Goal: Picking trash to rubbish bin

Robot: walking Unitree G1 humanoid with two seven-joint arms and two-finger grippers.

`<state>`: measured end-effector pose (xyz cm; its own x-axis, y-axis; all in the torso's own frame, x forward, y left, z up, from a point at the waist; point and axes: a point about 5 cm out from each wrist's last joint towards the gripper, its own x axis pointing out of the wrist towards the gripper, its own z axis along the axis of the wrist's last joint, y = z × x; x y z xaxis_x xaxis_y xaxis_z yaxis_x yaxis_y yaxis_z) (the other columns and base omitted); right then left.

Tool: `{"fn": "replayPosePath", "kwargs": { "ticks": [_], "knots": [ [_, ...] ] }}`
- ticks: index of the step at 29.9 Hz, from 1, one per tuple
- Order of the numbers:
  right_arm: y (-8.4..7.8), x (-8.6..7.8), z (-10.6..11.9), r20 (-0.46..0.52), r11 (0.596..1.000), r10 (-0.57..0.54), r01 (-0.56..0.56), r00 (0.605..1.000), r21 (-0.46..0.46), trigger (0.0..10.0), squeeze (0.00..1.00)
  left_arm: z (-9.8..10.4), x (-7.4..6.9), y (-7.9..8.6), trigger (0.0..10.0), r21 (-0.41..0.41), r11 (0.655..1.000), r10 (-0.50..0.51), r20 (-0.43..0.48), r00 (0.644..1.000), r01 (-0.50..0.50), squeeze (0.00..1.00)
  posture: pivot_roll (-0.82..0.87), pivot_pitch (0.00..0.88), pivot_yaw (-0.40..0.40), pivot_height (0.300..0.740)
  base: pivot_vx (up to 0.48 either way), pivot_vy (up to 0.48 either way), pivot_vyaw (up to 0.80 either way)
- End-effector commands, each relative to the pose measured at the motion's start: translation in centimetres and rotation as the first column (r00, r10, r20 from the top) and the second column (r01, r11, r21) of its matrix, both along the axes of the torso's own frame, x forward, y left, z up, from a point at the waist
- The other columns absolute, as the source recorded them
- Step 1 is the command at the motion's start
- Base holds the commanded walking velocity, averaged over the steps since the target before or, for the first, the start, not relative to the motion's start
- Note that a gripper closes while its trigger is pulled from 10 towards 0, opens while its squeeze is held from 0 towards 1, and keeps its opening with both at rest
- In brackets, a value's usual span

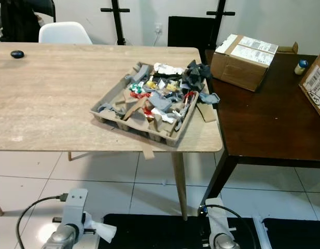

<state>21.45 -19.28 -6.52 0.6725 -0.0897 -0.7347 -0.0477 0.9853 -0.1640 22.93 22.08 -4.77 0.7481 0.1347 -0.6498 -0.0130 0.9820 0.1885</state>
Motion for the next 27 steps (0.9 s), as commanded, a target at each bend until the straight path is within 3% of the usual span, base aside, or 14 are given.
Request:
{"fn": "replayPosePath", "kwargs": {
  "ticks": [1, 27],
  "knots": [
    [0.24, -0.63, -0.46, -0.035, 1.000, -0.001, 0.001, 0.999, 0.006, 10.0, 0.00, -0.47, -0.79, 0.28, 10.0, 0.034, 0.999, -0.005, -0.031, 0.999, 0.006, 0.00, 0.15, 0.114, 0.009, 0.740, 0.000, 0.000, 0.00],
    [-0.02, -0.17, -0.18, -0.028, 0.999, -0.022, 0.023, 0.999, 0.028, 10.0, 0.00, -0.21, -0.42, 0.23, 10.0, 0.000, 1.000, 0.027, -0.004, 1.000, -0.027, 0.00, 0.15, 0.124, 0.004, 0.740, 0.000, 0.000, 0.00]
  ]
}}
